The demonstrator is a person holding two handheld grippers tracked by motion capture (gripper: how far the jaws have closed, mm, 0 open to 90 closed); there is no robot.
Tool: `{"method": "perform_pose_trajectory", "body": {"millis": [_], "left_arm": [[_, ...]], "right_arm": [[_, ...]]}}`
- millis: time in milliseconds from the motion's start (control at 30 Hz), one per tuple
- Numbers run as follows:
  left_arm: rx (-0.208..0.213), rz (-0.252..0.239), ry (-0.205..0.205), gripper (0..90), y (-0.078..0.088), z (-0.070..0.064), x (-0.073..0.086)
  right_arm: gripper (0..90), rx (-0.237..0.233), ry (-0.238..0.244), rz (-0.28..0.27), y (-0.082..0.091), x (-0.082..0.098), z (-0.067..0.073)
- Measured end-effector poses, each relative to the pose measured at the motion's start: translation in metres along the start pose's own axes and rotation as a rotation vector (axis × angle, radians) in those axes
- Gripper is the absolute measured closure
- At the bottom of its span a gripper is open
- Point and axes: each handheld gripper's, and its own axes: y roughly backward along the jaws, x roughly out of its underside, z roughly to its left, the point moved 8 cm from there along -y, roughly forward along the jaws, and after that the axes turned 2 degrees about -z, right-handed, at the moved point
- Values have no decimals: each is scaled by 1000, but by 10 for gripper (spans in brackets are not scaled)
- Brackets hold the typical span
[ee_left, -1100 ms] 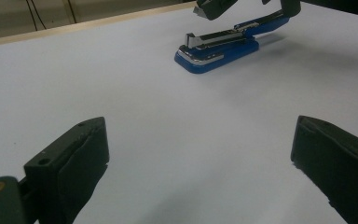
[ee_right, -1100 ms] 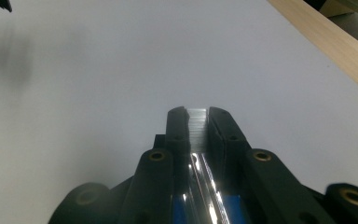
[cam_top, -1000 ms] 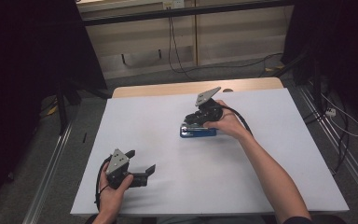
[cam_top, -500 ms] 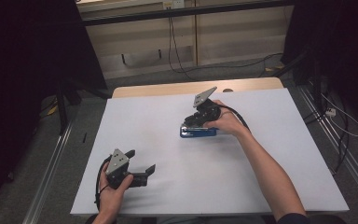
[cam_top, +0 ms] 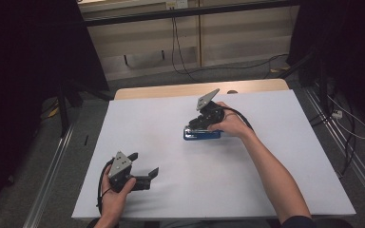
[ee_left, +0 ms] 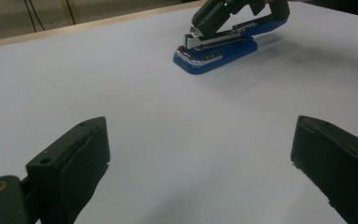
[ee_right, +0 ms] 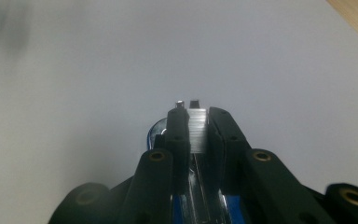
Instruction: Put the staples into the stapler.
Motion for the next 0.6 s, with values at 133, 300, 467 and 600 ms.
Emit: {"method": "perform_pose_trajectory", "body": {"millis": [133,300,467,600], "left_arm": [[0,0,-1,47,0,0,0],[0,1,-4,46,0,0,0],[0,1,-2,46,0,0,0],[2,2,-5,47,0,-1,0]], "right_arm": [[789,-8,9,2,-1,0,2],[789,-7,14,6,-1,0,2],[789,-5,22,12,-1,0,2],[789,-6,26,27,-2,2,2]]}}
